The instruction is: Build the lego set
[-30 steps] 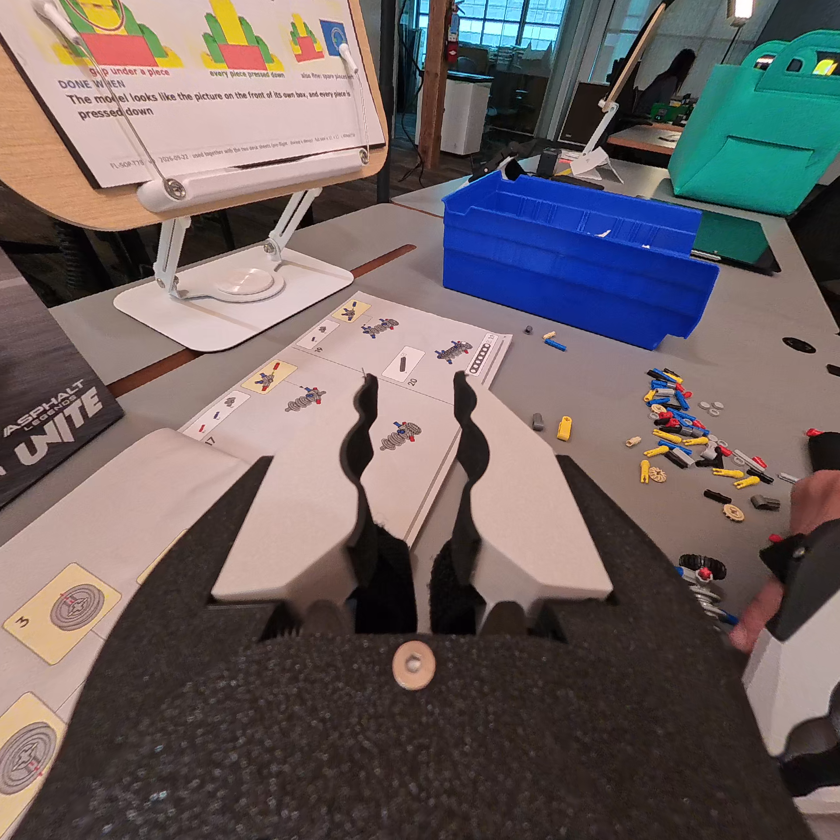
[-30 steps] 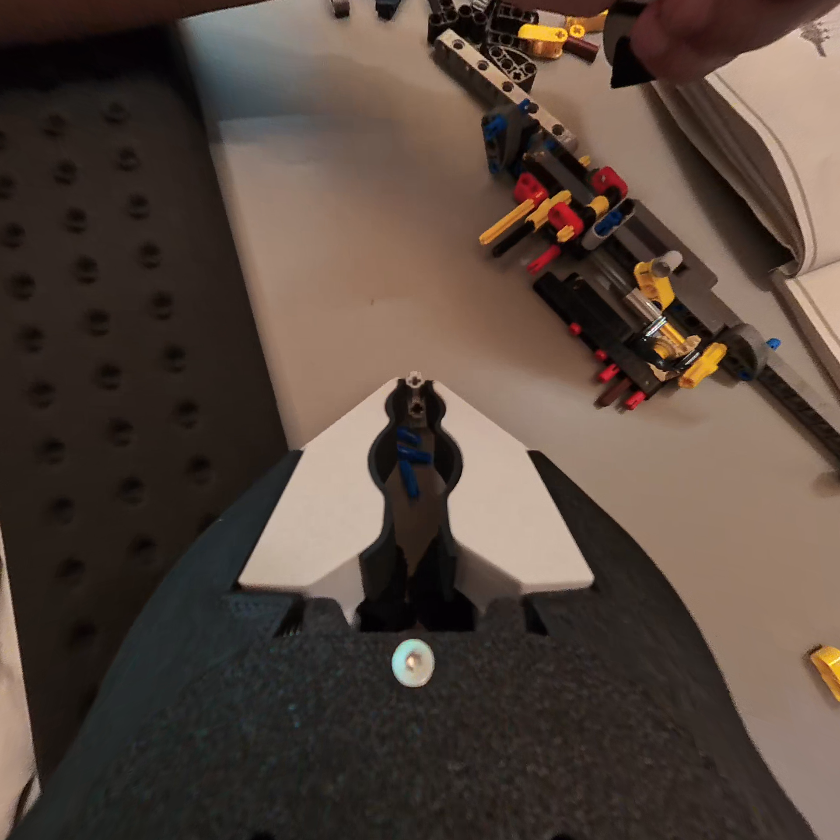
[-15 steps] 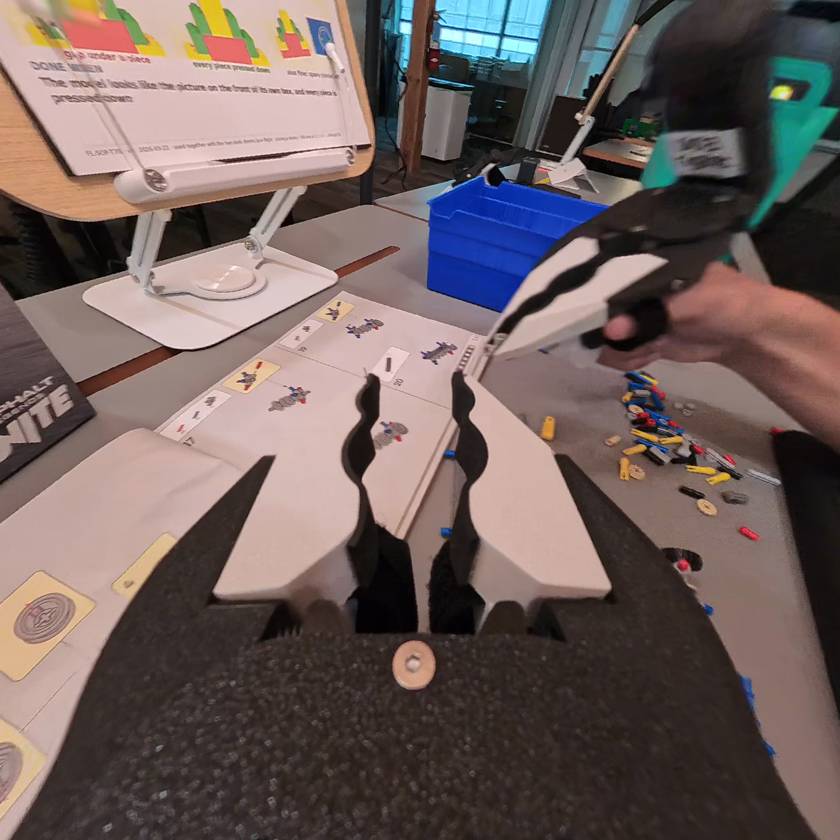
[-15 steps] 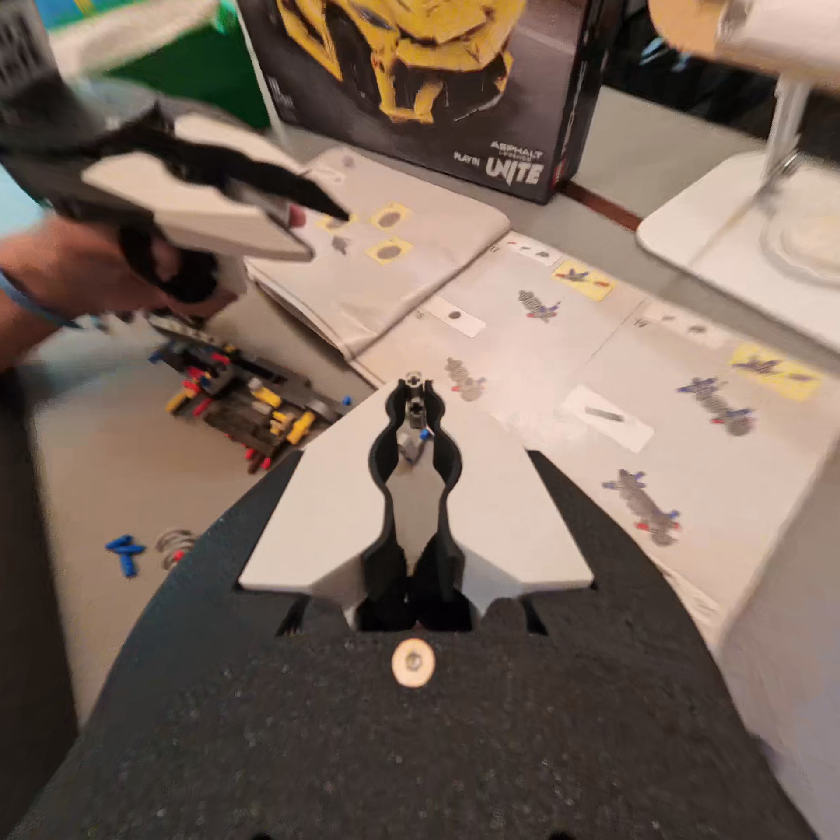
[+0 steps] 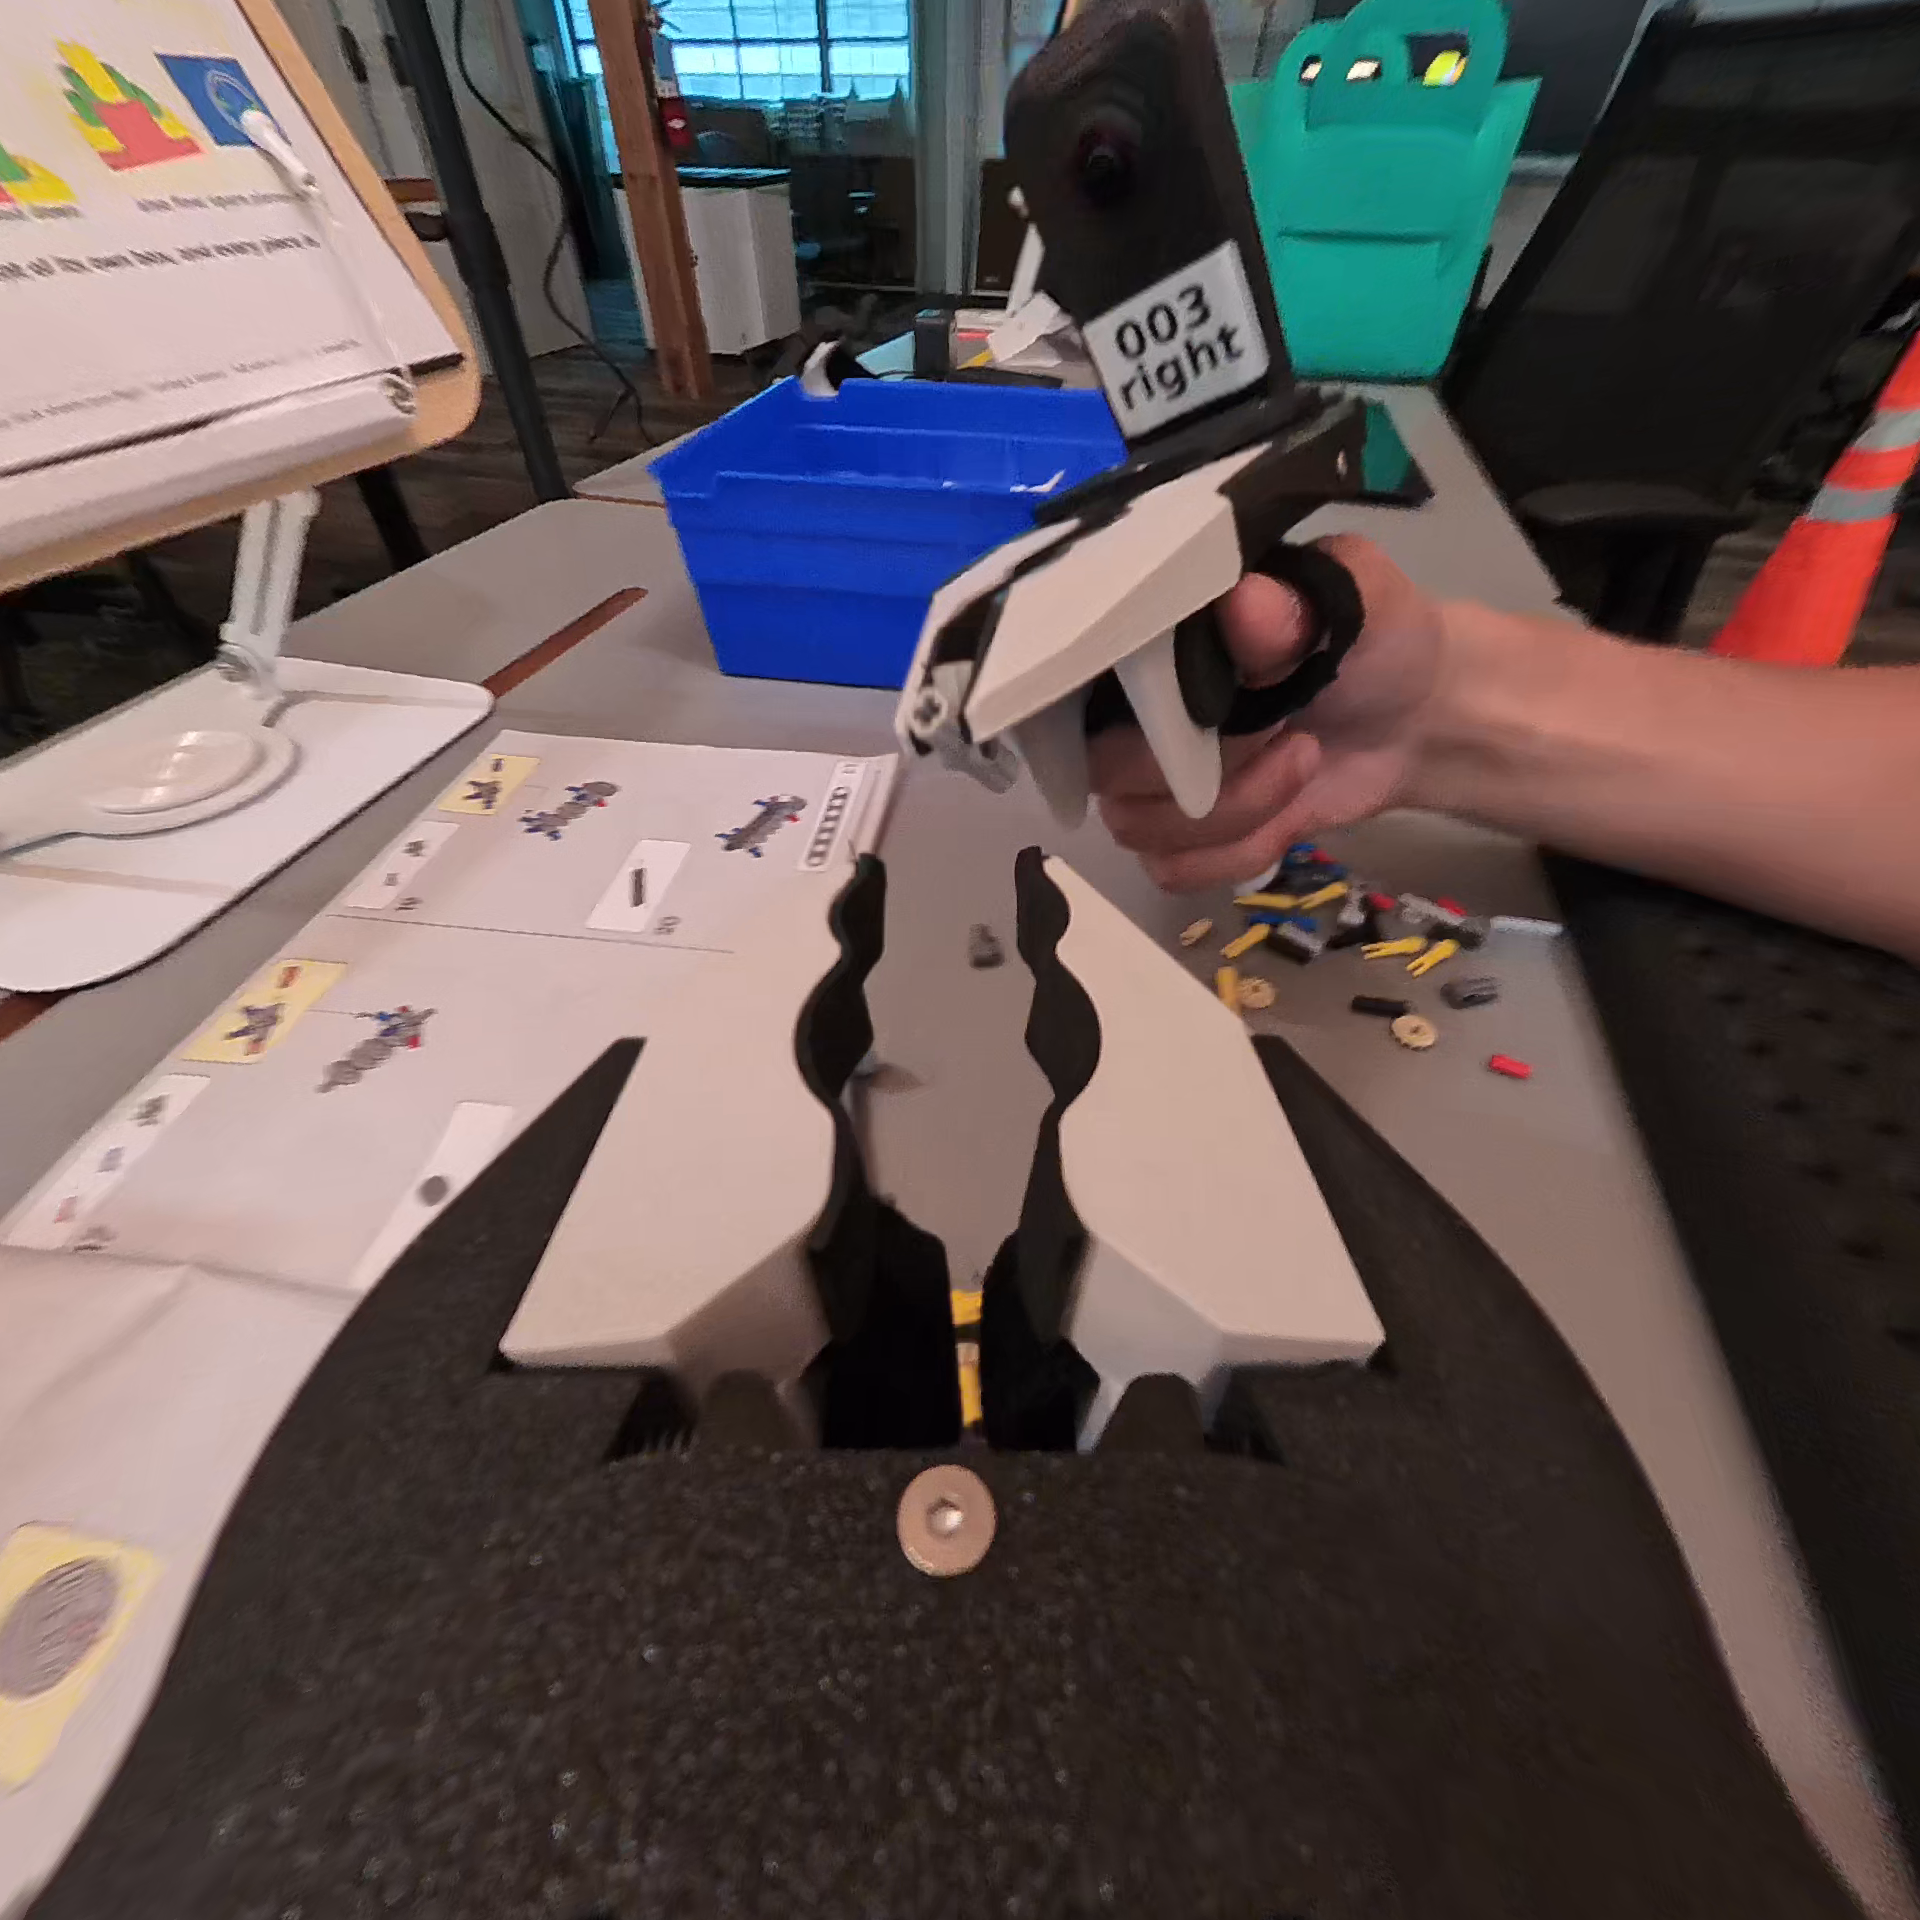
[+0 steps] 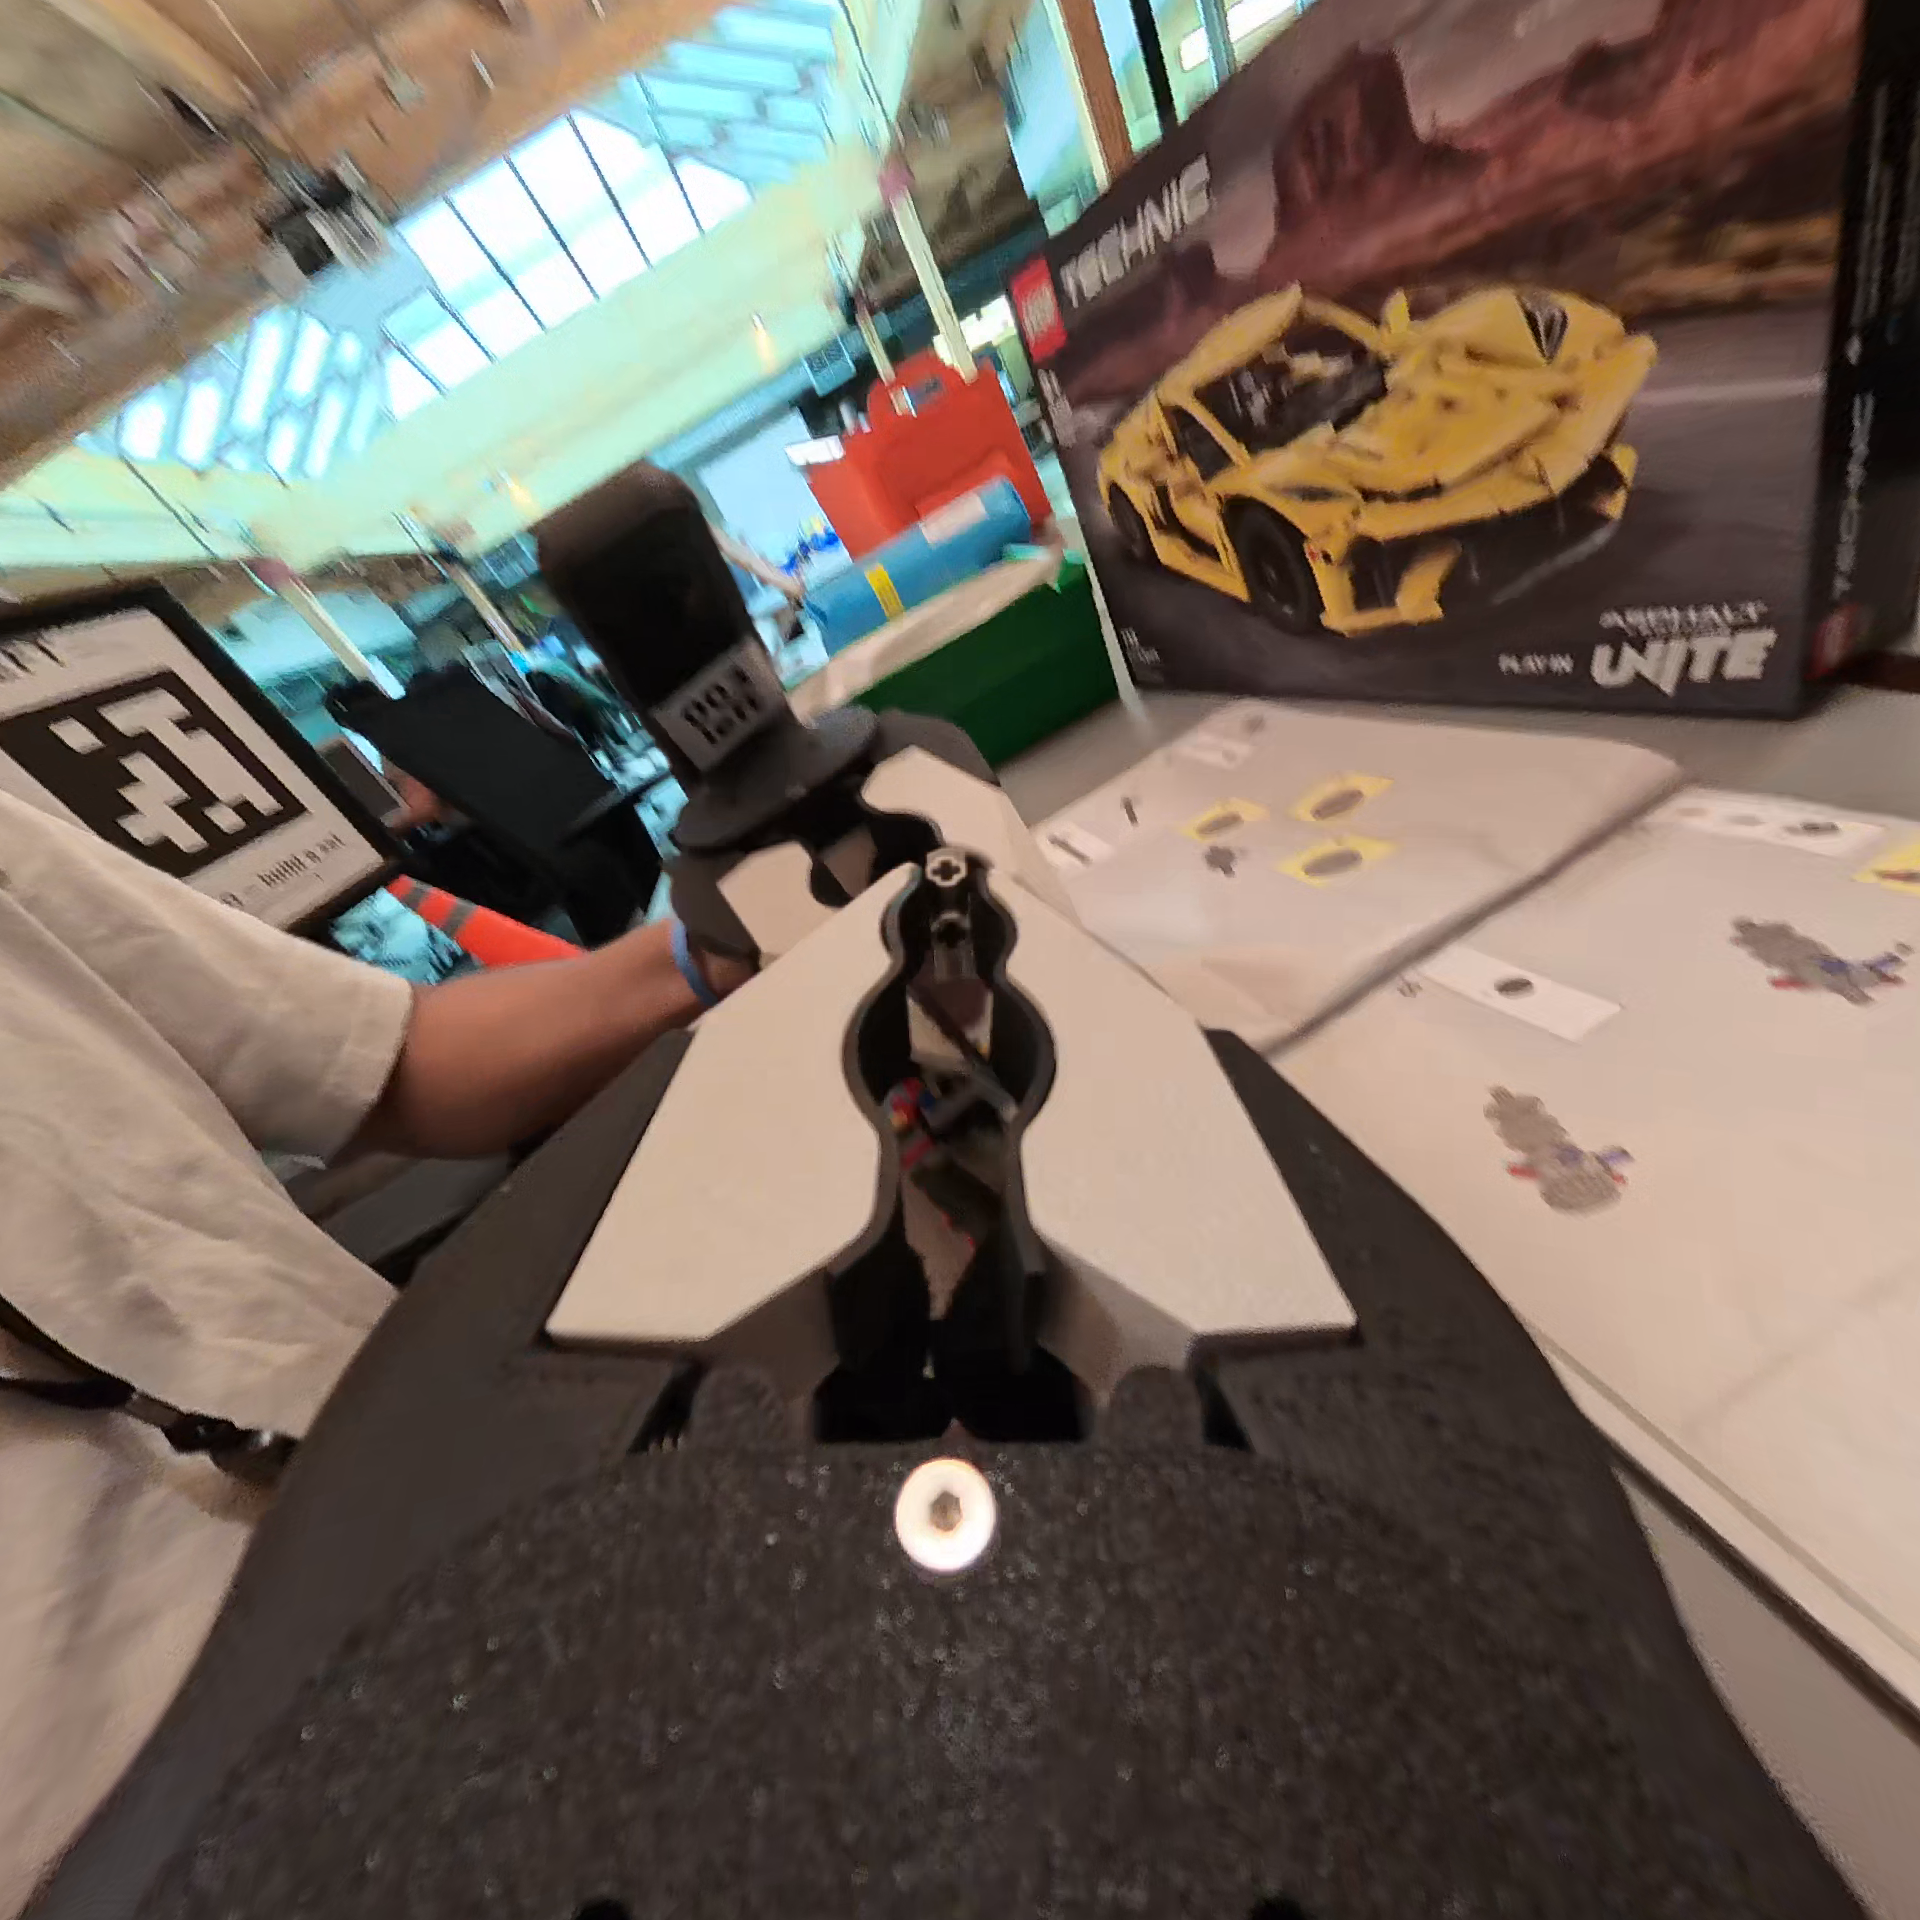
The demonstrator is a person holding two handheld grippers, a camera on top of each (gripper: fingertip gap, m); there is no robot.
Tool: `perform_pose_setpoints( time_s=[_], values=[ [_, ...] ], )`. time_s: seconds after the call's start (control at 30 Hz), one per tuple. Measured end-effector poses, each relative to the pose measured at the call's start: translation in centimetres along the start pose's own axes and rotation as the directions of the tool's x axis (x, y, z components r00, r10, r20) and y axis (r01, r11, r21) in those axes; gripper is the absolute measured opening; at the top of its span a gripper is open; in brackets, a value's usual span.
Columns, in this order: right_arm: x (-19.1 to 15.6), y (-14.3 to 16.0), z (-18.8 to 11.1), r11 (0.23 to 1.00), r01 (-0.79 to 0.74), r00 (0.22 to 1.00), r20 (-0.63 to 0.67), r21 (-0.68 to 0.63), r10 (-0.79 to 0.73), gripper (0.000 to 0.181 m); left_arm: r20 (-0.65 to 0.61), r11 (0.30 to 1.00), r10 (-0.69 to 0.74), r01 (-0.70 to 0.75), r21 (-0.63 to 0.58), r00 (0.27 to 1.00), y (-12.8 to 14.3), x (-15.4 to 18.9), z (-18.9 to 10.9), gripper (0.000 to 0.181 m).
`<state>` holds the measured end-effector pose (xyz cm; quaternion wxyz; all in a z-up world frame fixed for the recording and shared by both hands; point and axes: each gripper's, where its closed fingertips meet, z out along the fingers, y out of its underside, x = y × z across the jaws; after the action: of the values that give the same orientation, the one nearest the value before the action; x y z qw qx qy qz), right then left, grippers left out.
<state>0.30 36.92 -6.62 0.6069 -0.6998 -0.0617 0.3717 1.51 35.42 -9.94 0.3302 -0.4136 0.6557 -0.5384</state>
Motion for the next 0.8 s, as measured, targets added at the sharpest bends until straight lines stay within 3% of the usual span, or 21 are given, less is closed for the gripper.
perform_pose_setpoints(
  time_s=[0.1,0.27,0.3,0.8],
  values=[
    [-1.1,-1.1,0.2,0.995,0.013,0.999,0.046,0.098,-0.017,0.006,-0.102,0.993,-0.108,0.113,0.042,0.989,-0.8,1.3,0.2,0.024],
    [-1.1,-0.4,0.6,0.995,0.046,0.998,0.033,0.086,-0.049,0.006,-0.207,0.946,-0.263,0.293,0.135,0.942,-2.6,1.5,-0.3,0.014],
    [-1.2,-0.5,0.7,0.995,0.045,0.998,0.037,0.088,-0.049,0.006,-0.222,0.943,-0.269,0.303,0.137,0.937,-2.7,1.5,-0.5,0.006],
    [-2.1,0.0,-0.5,0.993,0.104,0.993,0.055,0.058,-0.107,0.005,-0.256,0.968,-0.19,0.224,0.112,0.948,-2.6,2.3,-1.5,0.006]
  ],
)
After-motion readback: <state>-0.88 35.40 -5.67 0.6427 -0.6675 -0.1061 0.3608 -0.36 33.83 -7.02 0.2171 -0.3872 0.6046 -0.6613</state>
